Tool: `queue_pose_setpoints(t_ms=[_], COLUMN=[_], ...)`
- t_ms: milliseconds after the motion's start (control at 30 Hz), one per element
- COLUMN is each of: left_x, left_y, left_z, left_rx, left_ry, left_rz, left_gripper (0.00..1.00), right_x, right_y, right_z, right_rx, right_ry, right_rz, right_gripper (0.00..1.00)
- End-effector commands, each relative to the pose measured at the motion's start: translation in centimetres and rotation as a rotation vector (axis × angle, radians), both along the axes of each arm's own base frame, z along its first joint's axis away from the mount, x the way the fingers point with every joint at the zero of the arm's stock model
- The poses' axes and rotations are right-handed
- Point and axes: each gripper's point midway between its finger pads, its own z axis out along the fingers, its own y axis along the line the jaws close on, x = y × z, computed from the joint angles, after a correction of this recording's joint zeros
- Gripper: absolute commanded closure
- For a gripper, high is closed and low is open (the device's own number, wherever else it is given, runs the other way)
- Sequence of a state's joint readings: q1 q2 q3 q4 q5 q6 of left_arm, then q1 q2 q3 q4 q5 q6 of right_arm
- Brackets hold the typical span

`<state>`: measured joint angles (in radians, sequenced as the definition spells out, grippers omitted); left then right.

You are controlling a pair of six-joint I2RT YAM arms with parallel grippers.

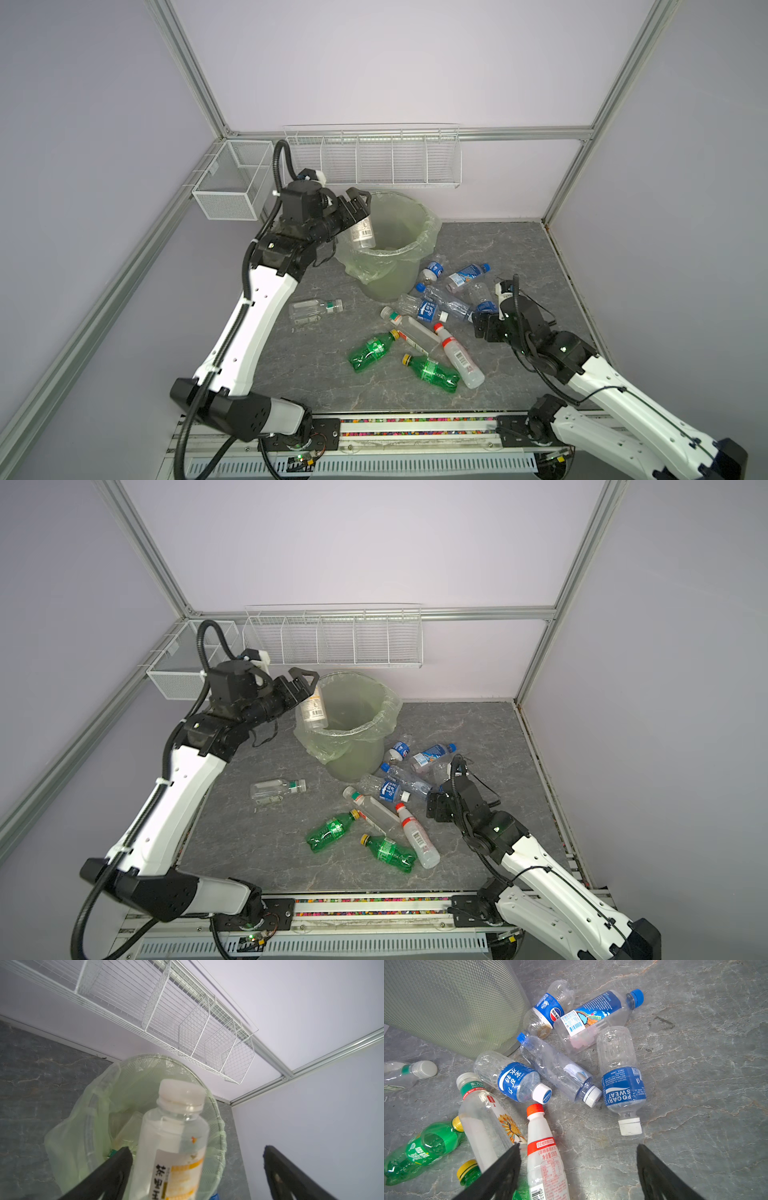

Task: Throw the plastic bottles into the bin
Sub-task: 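Open the left gripper to drop the bottle into the bin, then withdraw the left gripper beside the bin while the right reaches into the pile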

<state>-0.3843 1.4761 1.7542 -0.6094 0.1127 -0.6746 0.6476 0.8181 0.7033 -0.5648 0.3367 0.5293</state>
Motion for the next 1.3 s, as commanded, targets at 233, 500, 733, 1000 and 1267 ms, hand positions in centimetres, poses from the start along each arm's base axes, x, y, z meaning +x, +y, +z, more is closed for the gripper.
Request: queue_pose_setpoints(t_ms=[233,500,733,1000,1267], left_x=[-3.8,-5.4,-6.0,-7.4,-9.1], left_y=[5.9,6.2,6.6,8.2,8.9], left_z=[3.9,-0.8,-5.3,-8.2,-12.5], left_rx=[0.054,0.109,0.145,0.238,0.239], left_ry=[-0.110,-0.077,-0.006,0.021,0.085], left_rz=[0.079,0.042,0.042,0.084,0.097], left_gripper=[0.00,0.00,0.00,0.00,0.00], right_x=[-1.8,-2.8,-2.2,-2.3,-2.4], right_y=[-2.3,-1.8,-0.2,2.6,3.7], right_z=[3.1,3.1,1.5,0.6,-0.4], right_rx=[0.040,0.047,0.047,0.060,0.049], right_ry=[-0.091,-0.083,-0.014,0.044,0.092], right_rz=[-0.032,0.037,0.068,0.178,0.229], right_gripper=[0.12,0.12,0.12,0.12,0.12])
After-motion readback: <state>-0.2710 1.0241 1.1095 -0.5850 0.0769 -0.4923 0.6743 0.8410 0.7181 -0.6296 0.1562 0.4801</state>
